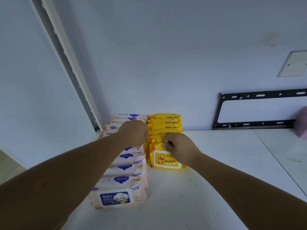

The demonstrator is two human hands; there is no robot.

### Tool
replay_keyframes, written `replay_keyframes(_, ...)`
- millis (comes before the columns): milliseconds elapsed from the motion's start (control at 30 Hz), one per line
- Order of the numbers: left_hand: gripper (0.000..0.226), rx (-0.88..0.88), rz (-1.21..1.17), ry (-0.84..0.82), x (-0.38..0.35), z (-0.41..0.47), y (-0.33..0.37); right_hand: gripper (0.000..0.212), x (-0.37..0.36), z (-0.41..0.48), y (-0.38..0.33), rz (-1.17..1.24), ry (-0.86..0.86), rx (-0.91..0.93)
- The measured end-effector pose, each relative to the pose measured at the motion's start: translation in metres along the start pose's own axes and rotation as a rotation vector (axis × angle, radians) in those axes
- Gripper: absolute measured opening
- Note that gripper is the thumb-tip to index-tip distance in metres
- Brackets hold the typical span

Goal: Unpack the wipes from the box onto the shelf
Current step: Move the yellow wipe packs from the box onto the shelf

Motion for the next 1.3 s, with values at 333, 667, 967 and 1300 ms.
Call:
replay_keyframes(333,0.093,-0.291,0.006,0.013,0.0,-0.016,0.037,0.015,0.003,0.0,0.013,0.019,0.179,0.072)
replay_keyframes(667,0.078,-0.265,0.101,0.129,-0.009,-0.011,0.051,0.092,0.008,-0.034,0.044,-0.168,0.137,-0.191)
replay_keyframes(967,0.08,-0.161,0.086,0.065,-0.001,-0.021,0.055,0.09,0.002,-0.031,0.034,-0.181,0.124,-0.274)
replay_keyframes(1300,0.053,-0.152,-0.149,0.06,0.014,-0.055,0.102,0.059,0.045,-0.093,0.062,0.021,0.076,-0.271)
Point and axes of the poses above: each hand's wrist, its own z-axis towards the middle knuckle, its own x-axis out of the back of the hand, y = z × x, the point moved 1 cm from there along z, towards the middle knuckle, and after that the axes turned 5 degrees about z, right-handed, at the moved point
